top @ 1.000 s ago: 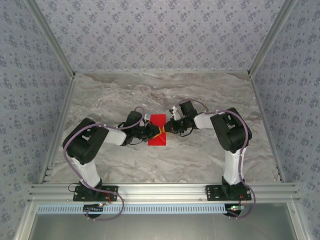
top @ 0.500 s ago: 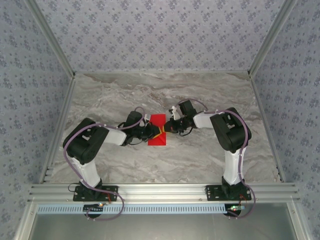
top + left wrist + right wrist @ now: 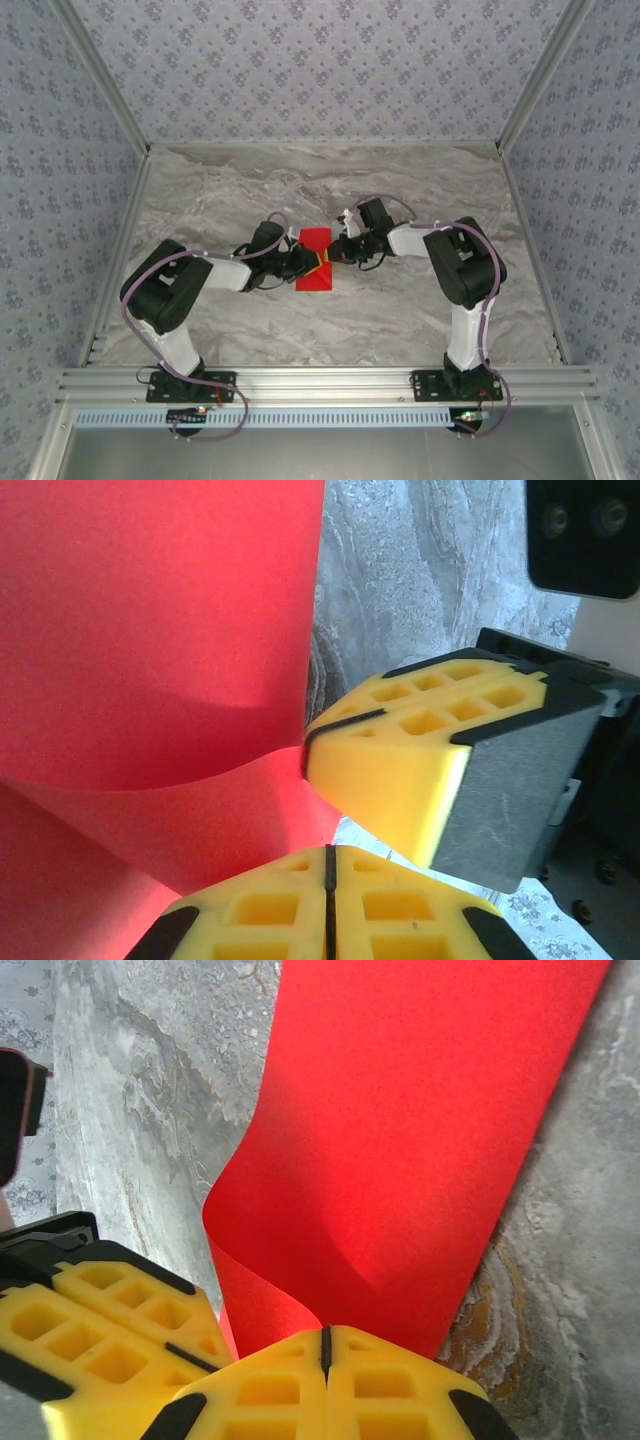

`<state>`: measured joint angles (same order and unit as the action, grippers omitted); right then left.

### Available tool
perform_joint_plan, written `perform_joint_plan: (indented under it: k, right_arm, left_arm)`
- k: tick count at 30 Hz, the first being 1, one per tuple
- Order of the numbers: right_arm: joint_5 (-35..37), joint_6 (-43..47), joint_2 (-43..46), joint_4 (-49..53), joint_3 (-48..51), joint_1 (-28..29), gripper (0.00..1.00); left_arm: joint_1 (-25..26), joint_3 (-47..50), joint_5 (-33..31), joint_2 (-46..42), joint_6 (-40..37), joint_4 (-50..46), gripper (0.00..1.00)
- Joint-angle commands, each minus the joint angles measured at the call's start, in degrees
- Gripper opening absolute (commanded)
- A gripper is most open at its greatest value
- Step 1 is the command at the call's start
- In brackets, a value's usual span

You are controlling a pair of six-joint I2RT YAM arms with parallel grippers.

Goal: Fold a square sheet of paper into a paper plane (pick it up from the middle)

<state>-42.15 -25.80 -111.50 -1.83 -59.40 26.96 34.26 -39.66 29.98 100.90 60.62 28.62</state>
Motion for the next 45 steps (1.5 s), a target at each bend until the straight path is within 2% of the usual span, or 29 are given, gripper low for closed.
perform_joint_plan:
  k: [1, 16, 45]
  right_arm:
    - [1.19, 1.84, 1.08, 1.71, -0.52, 0.51, 0.0]
    - [3.76, 2.72, -0.9, 4.1, -2.19, 0.62, 0.0]
    - [3.74, 4.18, -2.14, 6.72, -3.8, 0.99, 0.0]
  left_arm:
    - [0.37, -0.05, -0.56, -0.63, -1.29, -0.69, 0.08]
    - [0.46, -1.43, 0.35, 1.05, -1.73, -1.11, 0.08]
    - [0.61, -2.1, 0.33, 1.91, -2.08, -1.76, 0.08]
